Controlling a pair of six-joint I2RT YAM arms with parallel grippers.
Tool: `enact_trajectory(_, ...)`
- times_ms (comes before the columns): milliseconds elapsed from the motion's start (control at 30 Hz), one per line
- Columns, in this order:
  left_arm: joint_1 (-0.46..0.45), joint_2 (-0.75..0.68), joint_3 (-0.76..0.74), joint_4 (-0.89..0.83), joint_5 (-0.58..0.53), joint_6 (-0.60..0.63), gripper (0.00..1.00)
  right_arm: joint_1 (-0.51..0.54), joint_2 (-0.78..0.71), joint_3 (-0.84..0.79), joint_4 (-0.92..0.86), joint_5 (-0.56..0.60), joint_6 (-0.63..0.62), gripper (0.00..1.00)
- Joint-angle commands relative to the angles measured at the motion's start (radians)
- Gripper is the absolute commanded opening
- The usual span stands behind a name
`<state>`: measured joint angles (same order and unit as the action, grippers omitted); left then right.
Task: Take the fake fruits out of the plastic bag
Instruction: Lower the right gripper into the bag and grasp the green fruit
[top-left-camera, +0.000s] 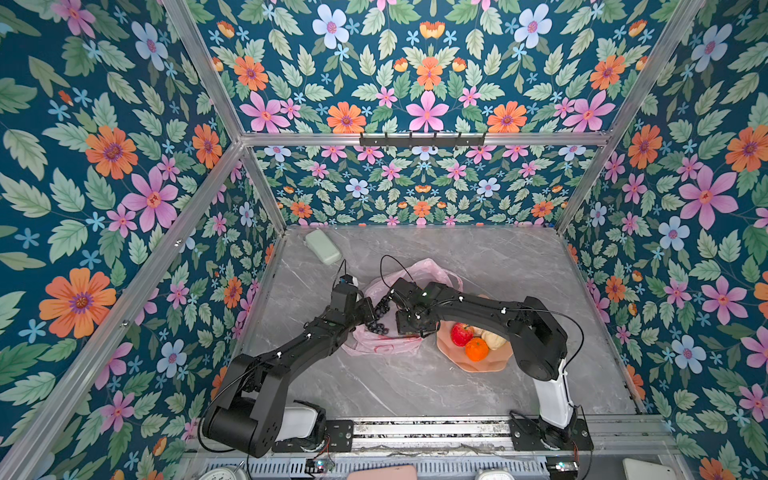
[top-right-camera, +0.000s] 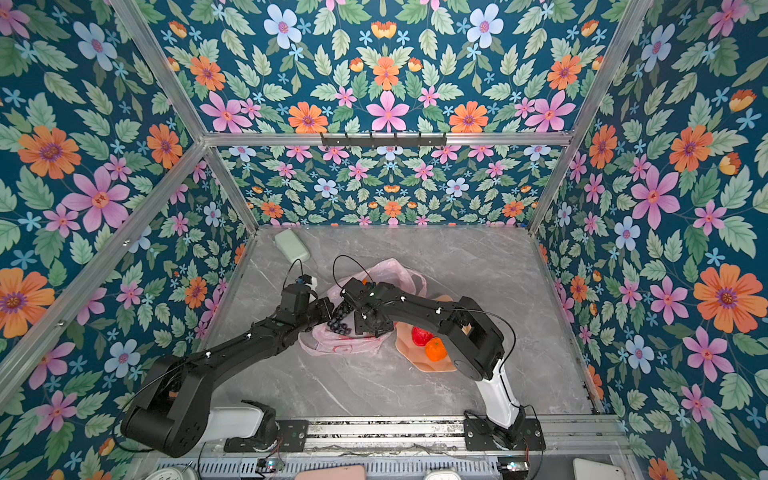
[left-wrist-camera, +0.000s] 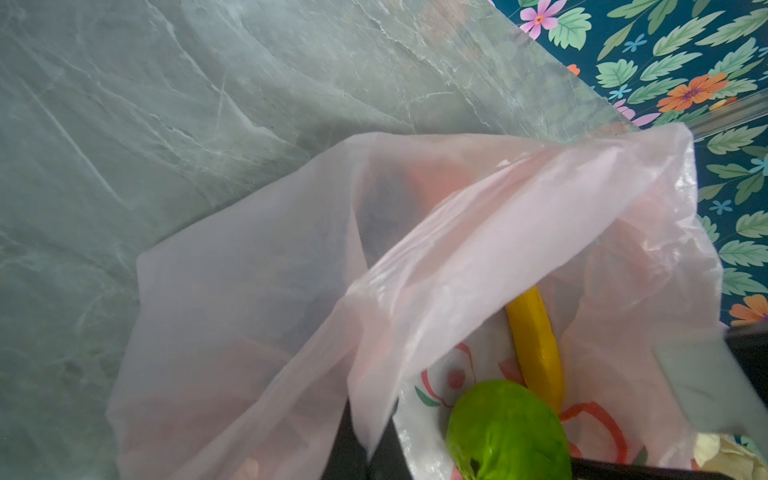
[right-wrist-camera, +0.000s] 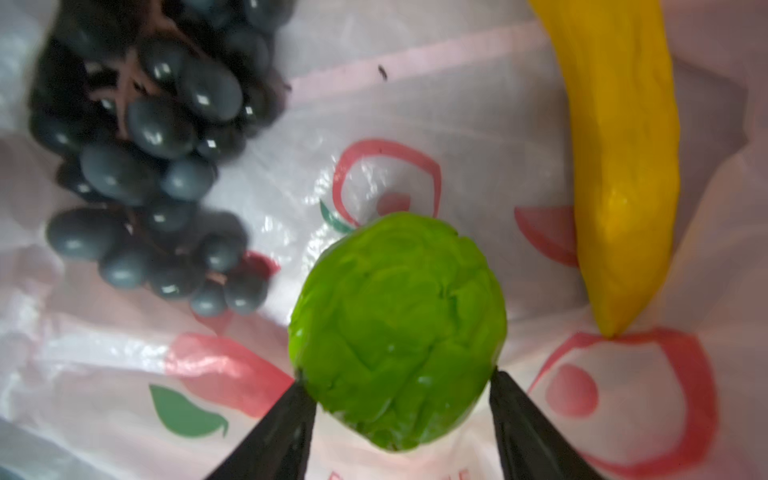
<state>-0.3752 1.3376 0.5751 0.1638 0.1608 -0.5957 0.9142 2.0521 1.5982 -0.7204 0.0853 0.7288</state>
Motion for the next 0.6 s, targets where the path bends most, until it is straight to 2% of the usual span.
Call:
enact_trajectory(0, -0.001, 0.003, 0.003, 0.016, 0.006, 0.002, 0.0, -0.01, 0.018, 0.031, 0.016, 0.024, -0.024, 0.7)
enact_trajectory(233, -0.001, 0.005, 0.003, 0.013, 0.004, 0.004, 0.0, -0.032, 0.019, 0.063, 0.022, -0.022, -0.023, 0.8)
enact_trajectory(567, -0.001, 0.009, 0.002, 0.018, 0.005, 0.002, 0.0, -0.161, -0.106, -0.159, 0.277, -0.26, 0.224, 0.82)
